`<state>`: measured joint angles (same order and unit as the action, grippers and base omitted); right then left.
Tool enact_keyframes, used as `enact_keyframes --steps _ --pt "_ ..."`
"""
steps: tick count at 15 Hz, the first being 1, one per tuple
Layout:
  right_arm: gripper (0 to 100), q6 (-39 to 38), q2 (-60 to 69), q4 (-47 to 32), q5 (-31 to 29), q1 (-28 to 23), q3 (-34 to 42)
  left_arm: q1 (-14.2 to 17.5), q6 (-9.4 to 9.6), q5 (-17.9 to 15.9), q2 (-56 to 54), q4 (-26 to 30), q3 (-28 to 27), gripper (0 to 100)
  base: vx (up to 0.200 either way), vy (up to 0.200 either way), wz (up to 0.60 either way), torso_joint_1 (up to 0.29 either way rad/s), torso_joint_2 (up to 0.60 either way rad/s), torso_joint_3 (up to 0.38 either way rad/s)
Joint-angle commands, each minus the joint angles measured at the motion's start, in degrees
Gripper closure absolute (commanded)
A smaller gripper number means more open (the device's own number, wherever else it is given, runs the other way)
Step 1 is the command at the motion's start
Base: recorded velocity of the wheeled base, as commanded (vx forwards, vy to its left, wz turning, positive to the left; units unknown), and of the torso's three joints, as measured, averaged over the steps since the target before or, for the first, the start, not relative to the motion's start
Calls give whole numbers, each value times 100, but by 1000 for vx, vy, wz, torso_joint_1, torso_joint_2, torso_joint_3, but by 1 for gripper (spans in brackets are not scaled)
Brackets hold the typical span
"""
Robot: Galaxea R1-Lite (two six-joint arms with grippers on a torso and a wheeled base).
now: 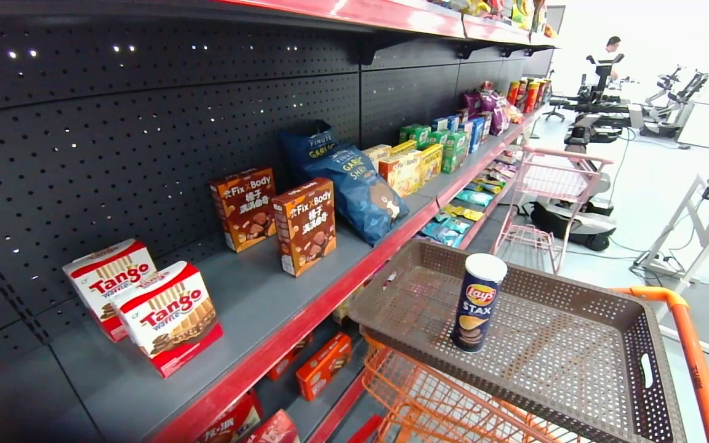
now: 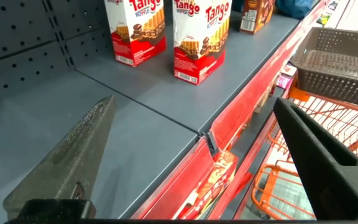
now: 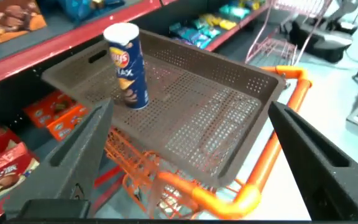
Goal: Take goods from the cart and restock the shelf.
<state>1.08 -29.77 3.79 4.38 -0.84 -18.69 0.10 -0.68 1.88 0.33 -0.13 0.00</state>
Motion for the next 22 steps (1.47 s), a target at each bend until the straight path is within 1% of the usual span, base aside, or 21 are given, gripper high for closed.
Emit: enact_keyframes --steps 1,2,3,4,5,6,7,8,10,11,13,15,16,18,22 --pt "0 129 -3272 1625 46 -197 -451 -1 -2 6 2 -4 0 0 0 0 0 0 0 0" --pt "0 120 -3922 2187 72 -206 -504 -1 -2 6 2 5 0 0 0 0 0 0 0 0" --pt "0 138 -4652 2934 186 -144 -601 -1 -2 -3 2 -4 0 0 0 0 0 0 0 0" --pt "0 146 -5188 3532 494 -109 -671 -1 -2 6 2 -4 0 0 0 0 0 0 0 0" --pt "0 155 -5487 3919 802 -100 -715 -1 -2 6 2 5 0 0 0 0 0 0 0 0" --pt "0 155 -5970 4499 1267 -100 -777 -1 -2 6 2 -4 0 0 0 0 0 0 0 0" --pt "0 164 -6120 4657 1390 -100 -777 -1 -2 6 2 5 0 0 0 0 0 0 0 0" --pt "0 164 -6392 4815 1724 -83 -750 -1 -2 6 -7 -4 0 0 0 0 0 0 0 0" --pt "0 208 -6577 4850 2155 5 -724 -1 -2 6 2 -4 0 0 0 0 0 0 0 0" --pt "0 287 -6796 4859 2305 154 -706 -1 -2 6 2 5 0 0 0 0 0 0 0 0" --pt "0 498 -7324 5096 2305 295 -742 -1 -2 6 2 -4 0 0 0 0 0 0 0 0" --pt "0 542 -8071 5896 2313 436 -768 -1 -2 6 2 5 0 0 0 0 0 0 0 0" --pt "0 542 -8247 6072 2348 462 -794 -1 -2 6 2 -4 0 0 0 0 0 0 0 0" --pt "0 507 -8537 6098 2612 620 -1067 -1 -2 6 2 -4 0 0 0 0 0 0 0 0" --pt "0 524 -8862 5940 2656 699 -1576 -1 -2 6 2 -4 0 0 0 0 0 0 0 0"
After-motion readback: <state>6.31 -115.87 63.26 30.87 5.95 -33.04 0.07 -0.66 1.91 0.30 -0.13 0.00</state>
